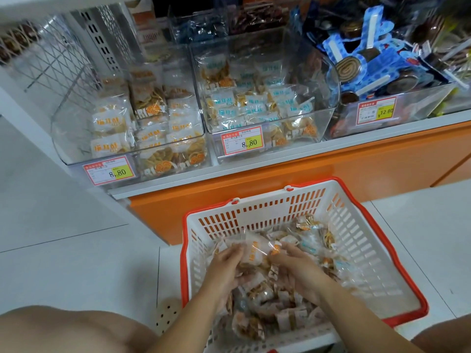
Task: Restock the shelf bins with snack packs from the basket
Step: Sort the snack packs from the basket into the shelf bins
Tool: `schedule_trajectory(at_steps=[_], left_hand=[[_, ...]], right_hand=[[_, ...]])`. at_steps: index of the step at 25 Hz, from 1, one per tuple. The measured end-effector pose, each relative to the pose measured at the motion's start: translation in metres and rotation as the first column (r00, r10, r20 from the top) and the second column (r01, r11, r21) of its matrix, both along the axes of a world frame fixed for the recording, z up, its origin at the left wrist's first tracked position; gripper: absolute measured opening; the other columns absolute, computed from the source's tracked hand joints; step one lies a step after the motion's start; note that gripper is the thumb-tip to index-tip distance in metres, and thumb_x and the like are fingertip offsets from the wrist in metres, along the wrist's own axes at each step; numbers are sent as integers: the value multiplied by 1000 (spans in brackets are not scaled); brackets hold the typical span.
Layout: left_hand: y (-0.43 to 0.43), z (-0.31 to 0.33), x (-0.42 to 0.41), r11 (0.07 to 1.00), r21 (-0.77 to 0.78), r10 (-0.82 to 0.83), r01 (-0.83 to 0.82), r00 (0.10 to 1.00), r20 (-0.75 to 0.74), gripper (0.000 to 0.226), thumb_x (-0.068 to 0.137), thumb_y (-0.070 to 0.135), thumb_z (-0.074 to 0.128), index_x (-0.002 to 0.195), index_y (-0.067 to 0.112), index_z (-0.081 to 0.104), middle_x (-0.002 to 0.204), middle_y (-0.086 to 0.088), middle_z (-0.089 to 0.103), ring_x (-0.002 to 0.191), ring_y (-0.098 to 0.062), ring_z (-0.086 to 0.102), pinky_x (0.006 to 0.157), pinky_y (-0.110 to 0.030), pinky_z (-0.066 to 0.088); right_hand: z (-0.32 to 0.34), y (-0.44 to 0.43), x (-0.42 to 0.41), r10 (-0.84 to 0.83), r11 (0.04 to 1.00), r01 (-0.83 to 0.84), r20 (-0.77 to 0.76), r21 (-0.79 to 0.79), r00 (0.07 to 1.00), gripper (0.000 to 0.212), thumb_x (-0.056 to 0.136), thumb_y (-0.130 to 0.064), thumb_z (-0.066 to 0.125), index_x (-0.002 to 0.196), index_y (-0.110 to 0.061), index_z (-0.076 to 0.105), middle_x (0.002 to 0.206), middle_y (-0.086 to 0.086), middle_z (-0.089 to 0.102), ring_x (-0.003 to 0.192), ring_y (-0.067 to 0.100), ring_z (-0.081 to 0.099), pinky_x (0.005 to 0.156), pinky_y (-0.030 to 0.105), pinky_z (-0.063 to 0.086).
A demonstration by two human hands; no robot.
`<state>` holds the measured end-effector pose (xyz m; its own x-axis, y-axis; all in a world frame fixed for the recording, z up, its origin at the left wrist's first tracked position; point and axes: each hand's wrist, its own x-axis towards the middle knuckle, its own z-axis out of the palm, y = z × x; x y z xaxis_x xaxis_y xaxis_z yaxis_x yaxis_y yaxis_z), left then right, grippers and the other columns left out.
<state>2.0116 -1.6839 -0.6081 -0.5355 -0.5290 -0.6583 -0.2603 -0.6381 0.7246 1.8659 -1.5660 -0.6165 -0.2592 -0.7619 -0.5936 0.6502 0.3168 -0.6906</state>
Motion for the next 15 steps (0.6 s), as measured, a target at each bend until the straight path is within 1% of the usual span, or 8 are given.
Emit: schedule_trajectory(at_steps=[2, 4, 5, 8, 10, 11, 12, 15], left_hand=[[8, 1, -1, 999, 37, -5, 7, 998, -65, 34, 89, 35, 67, 119, 17, 64, 111, -10, 73, 105, -29, 69, 97, -49, 52], [14, -1, -2, 998, 65, 25, -20, 996, -89, 41, 83, 31, 73, 120, 16, 65, 113, -6, 72, 108, -25, 68, 99, -49, 51], [15, -2, -4, 998, 58, 43, -38, 995, -87, 40, 82, 27, 74, 119, 15, 66, 113, -6, 73, 107, -23, 68, 99, -49, 51], [12, 1, -4, 998, 10, 69, -68, 994, -82, 26, 88, 18, 68, 114, 15, 70, 111, -4, 73, 107, -23, 68, 97, -51, 52], [9, 1, -2, 997, -5, 70, -71, 994, -86, 25, 89, 16, 68, 113, 17, 70, 112, -3, 73, 109, -23, 67, 96, -51, 52], [8, 1, -1, 997, 0, 70, -71, 994, -86, 26, 89, 16, 69, 114, 17, 70, 113, -4, 73, 109, -24, 67, 95, -51, 53], [8, 1, -1, 998, 7, 70, -70, 994, -80, 27, 88, 16, 69, 115, 16, 70, 114, -6, 72, 109, -25, 67, 94, -51, 53], [10, 3, -1, 998, 26, 55, -53, 995, -77, 29, 87, 16, 69, 116, 13, 68, 115, -8, 72, 105, -26, 69, 91, -48, 55]], right_hand=[[-2, -2, -4, -60, 998, 60, -16, -11, 998, 25, 88, 3, 63, 111, 4, 57, 92, 19, 70, 74, 27, 69, 64, 34, 57], [-1, -3, -5, -59, 998, 59, -14, -7, 998, 25, 84, 6, 66, 106, 1, 55, 92, 22, 67, 75, 29, 68, 68, 35, 57], [0, -3, -4, -16, 1000, 16, -26, 2, 1000, 26, 82, 5, 68, 104, -1, 55, 93, 23, 66, 76, 30, 68, 70, 36, 57], [3, -5, 3, 94, 995, -91, -86, 34, 992, 28, 83, -7, 73, 105, 0, 57, 102, 20, 67, 86, 30, 67, 78, 40, 55], [5, -4, 3, 72, 997, -72, -126, 10, 989, 28, 88, -19, 68, 112, -5, 63, 105, 14, 71, 92, 28, 68, 80, 40, 53], [7, -5, 2, 50, 999, -50, -159, 1, 986, 26, 90, -23, 66, 112, -8, 67, 105, 12, 73, 94, 28, 69, 81, 39, 53], [9, -6, 1, 23, 1000, -23, -183, 2, 983, 23, 91, -24, 64, 107, -9, 71, 103, 12, 73, 93, 27, 70, 80, 38, 54], [12, -5, 1, -43, 999, 46, -189, 7, 981, 21, 91, -19, 61, 94, -2, 73, 90, 15, 73, 76, 23, 70, 65, 29, 56]])
